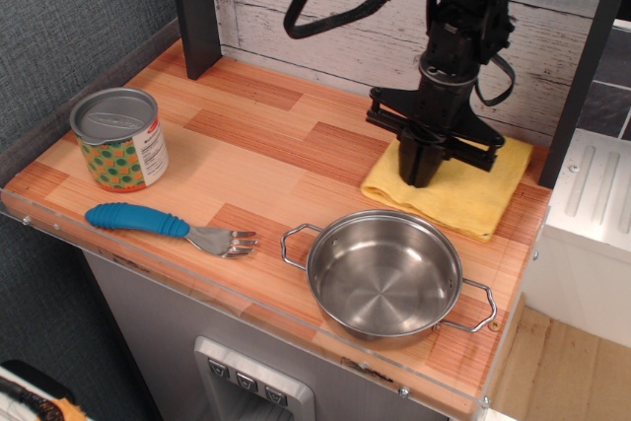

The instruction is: Move the yellow cloth behind the pot

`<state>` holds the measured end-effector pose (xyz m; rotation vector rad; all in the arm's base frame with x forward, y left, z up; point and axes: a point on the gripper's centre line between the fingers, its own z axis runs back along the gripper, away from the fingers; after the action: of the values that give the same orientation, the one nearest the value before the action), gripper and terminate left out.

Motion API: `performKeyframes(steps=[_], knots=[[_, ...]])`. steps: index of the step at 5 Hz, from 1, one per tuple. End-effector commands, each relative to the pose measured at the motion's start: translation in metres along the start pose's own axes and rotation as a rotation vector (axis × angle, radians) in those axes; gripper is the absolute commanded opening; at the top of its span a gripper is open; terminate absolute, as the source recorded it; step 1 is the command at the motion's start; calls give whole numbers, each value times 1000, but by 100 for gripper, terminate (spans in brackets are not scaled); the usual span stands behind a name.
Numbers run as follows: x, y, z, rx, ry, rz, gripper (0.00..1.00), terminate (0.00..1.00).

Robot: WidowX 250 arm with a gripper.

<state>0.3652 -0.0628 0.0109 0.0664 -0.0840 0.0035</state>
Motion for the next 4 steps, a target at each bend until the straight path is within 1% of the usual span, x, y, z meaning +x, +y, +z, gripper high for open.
performKeyframes(steps=[1, 2, 3, 4], knots=[[2, -13, 8, -15, 4, 28, 0, 0], [5, -8, 15, 4, 0, 22, 0, 0], [7, -4, 23, 25, 9, 23, 100, 0], [12, -3, 36, 33, -40, 54, 100, 0]])
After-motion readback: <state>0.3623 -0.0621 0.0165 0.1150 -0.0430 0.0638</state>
